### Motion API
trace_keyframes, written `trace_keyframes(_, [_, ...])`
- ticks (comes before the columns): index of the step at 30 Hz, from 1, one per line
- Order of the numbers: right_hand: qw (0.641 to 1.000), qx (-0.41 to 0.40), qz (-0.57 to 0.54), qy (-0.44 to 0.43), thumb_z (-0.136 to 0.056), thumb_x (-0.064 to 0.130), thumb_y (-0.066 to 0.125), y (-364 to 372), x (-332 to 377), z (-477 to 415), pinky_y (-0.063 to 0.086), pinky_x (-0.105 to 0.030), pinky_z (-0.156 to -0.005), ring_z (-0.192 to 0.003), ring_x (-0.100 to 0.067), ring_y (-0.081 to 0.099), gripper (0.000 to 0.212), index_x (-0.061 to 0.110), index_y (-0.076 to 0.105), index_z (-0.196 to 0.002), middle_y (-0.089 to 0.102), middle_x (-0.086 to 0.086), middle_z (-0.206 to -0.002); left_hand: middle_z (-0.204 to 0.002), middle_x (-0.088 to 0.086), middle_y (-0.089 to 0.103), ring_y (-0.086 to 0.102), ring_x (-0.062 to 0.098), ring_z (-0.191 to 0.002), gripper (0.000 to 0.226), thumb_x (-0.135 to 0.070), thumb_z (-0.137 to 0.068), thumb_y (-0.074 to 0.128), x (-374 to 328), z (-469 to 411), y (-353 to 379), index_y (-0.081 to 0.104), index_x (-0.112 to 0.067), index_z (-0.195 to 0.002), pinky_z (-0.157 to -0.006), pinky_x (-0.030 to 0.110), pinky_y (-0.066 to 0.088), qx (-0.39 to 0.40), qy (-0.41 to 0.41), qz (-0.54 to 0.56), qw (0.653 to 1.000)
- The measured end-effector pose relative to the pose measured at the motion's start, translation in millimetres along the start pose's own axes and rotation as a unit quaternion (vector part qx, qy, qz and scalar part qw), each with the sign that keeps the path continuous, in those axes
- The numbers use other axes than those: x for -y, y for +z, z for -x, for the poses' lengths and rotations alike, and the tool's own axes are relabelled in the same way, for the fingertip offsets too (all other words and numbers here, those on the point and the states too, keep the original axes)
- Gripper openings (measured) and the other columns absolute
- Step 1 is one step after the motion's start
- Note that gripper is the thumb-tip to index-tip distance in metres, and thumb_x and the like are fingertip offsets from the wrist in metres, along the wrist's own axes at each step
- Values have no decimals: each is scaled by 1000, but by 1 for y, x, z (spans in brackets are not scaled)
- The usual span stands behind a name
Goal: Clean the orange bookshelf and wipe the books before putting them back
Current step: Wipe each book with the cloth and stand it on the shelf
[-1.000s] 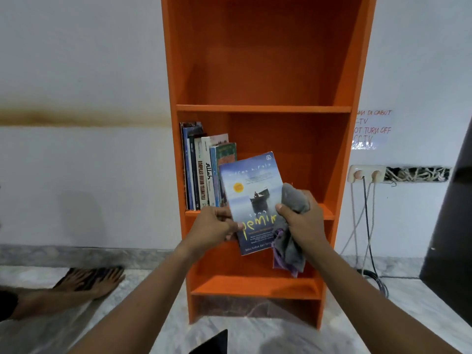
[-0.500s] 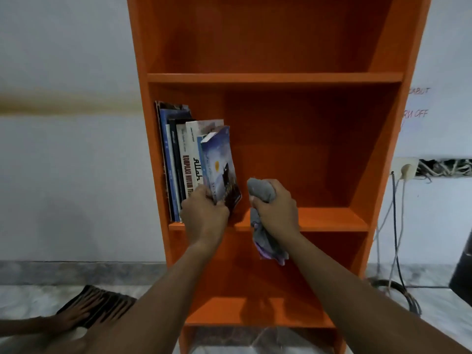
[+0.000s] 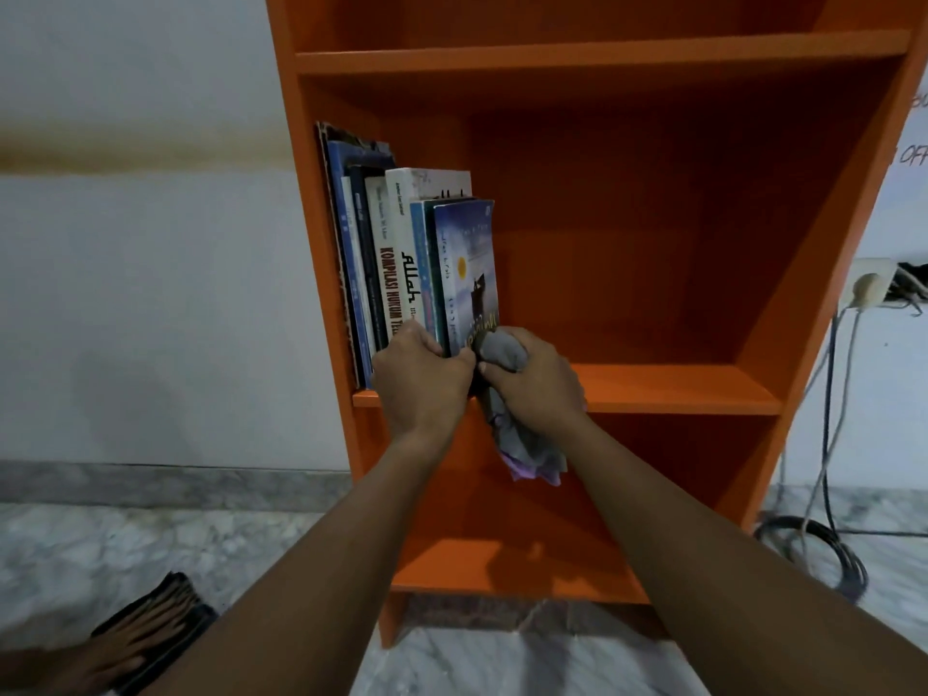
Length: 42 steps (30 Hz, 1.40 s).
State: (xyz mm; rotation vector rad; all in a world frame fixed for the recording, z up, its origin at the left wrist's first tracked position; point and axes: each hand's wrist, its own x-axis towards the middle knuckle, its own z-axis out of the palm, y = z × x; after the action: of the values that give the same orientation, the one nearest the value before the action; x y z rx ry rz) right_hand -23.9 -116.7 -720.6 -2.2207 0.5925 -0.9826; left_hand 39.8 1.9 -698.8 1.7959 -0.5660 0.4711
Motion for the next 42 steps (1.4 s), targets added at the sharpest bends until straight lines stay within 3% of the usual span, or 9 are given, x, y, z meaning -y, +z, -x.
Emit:
trace_keyframes(11, [997, -17, -73, 4, -88, 34, 75, -2, 0, 11, 56, -47, -90, -104, -18, 66, 40, 28, 63, -126, 71, 6, -114, -61, -7, 55, 51, 4, -56, 27, -25, -78, 78, 25, 37, -10, 53, -19, -68, -49, 21, 32, 57, 19, -67, 996])
trace_keyframes(17, [990, -75, -118, 13, -87, 31, 73, -4, 6, 20, 57, -46, -90, -104, -17, 66, 35, 27, 63, -120, 70, 7, -111, -62, -3, 62, 62, 18, -58, 18, -33, -75, 67, 65, 59, -13, 58, -19, -67, -59, 37, 58, 178, 10, -130, 975])
trace_keyframes(21, [975, -193, -113, 21, -91, 30, 69, 6, 6, 63, 55, -38, -81, -95, -17, 65, 29, 22, 62, -118, 67, 8, -102, -79, 13, 67, 69, 34, -83, 22, -39, -69, 66, 102, 94, -20, 61, -18, -70, -60, 33, 50, 465, -35, -272, 842])
trace_keyframes(23, [975, -198, -95, 29, -90, 35, 66, 15, -6, 89, 54, -41, -79, -93, -19, 65, 28, 23, 61, -115, 68, 4, -102, -108, 21, 68, 67, 35, -104, 37, -41, -83, 73, 118, 117, -21, 70, -11, -105, -69, 33, 49, 590, -74, -302, 745])
trace_keyframes(25, [978, -175, -95, 64, -91, 34, 65, 25, -25, 120, 54, -39, -78, -93, -18, 65, 25, 25, 60, -113, 68, 4, -103, -132, 18, 62, 61, 34, -119, 57, -40, -88, 74, 139, 144, -23, 60, -5, -130, -79, 34, 51, 645, -112, -324, 683])
trace_keyframes(27, [977, -158, -86, 111, -93, 31, 65, 31, -42, 155, 51, -33, -74, -89, -15, 63, 21, 27, 58, -113, 66, 7, -99, -137, 13, 58, 58, 32, -123, 59, -41, -89, 71, 166, 176, -26, 57, -8, -136, -90, 35, 51, 643, -119, -367, 661])
trace_keyframes(33, [952, 22, -44, 303, -97, 26, 62, 31, -99, 255, 41, -31, -68, -78, -15, 54, 17, 24, 55, -113, 62, 0, -98, -120, 13, 65, 62, 35, -112, 27, -24, -99, 46, 198, 245, -54, 64, -14, -118, -84, 38, 48, 503, -144, -354, 776])
trace_keyframes(38, [874, -58, -62, 479, -97, 34, 64, 1, -113, 321, 47, -41, -96, -108, -31, 60, 29, 18, 58, -121, 64, -6, -112, -100, 13, 69, 68, 34, -92, 19, -25, -102, 49, 163, 239, -80, 66, -17, -106, -78, 44, 61, 376, -272, -137, 875])
trace_keyframes(42, [848, -63, -242, 467, -93, 33, 72, -31, -106, 331, 57, -46, -88, -95, -32, 69, 28, 9, 69, -106, 74, -13, -100, -123, 8, 66, 66, 28, -107, 31, -30, -104, 52, 119, 237, -104, 60, -17, -132, -67, 36, 63, 357, -350, 90, 861])
